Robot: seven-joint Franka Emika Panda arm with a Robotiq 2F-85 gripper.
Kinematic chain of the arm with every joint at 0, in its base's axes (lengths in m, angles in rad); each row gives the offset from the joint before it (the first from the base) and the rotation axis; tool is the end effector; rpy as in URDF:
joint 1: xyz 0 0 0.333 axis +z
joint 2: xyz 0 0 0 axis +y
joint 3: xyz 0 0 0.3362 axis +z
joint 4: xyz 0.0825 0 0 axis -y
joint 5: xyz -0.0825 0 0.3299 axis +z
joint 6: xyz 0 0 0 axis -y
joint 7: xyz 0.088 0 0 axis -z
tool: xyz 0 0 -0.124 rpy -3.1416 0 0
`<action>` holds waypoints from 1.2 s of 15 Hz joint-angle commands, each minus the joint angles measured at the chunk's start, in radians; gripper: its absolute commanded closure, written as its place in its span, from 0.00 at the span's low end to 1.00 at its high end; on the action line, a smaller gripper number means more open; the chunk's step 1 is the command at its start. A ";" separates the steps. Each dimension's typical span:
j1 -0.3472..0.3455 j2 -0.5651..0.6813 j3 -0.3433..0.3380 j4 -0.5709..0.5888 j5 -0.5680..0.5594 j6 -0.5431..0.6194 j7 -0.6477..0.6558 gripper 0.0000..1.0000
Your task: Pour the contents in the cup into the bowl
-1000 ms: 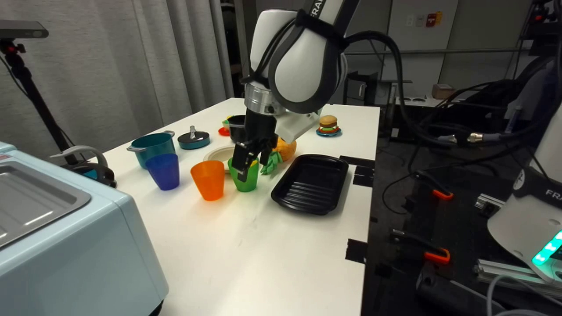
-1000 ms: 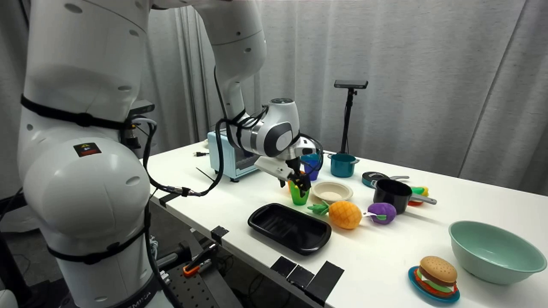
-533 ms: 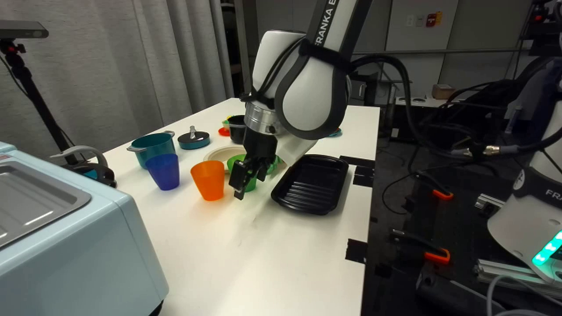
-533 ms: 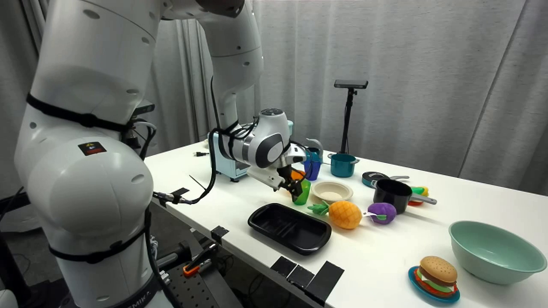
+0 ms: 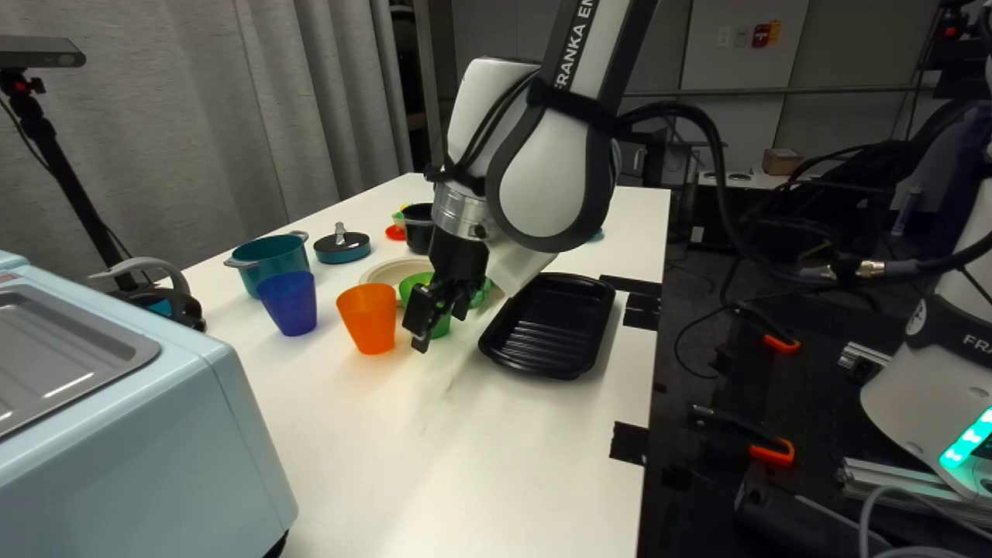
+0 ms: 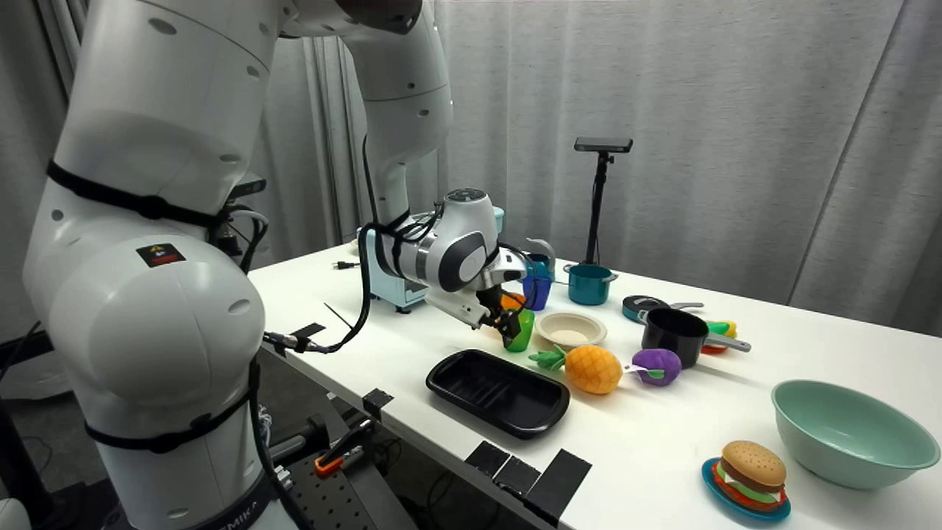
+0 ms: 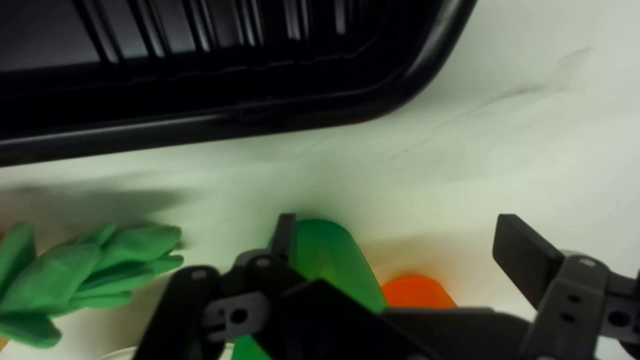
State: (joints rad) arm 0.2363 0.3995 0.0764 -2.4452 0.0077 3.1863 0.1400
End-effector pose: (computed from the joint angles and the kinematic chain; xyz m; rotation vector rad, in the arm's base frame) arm 0.4824 0.1552 0.2325 -2.9871 -0.2302 -0.4951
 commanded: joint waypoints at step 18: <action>0.117 -0.003 -0.141 0.002 0.000 0.085 -0.022 0.00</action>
State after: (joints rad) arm 0.3015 0.3940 -0.0270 -2.4416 0.0041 3.2173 0.1271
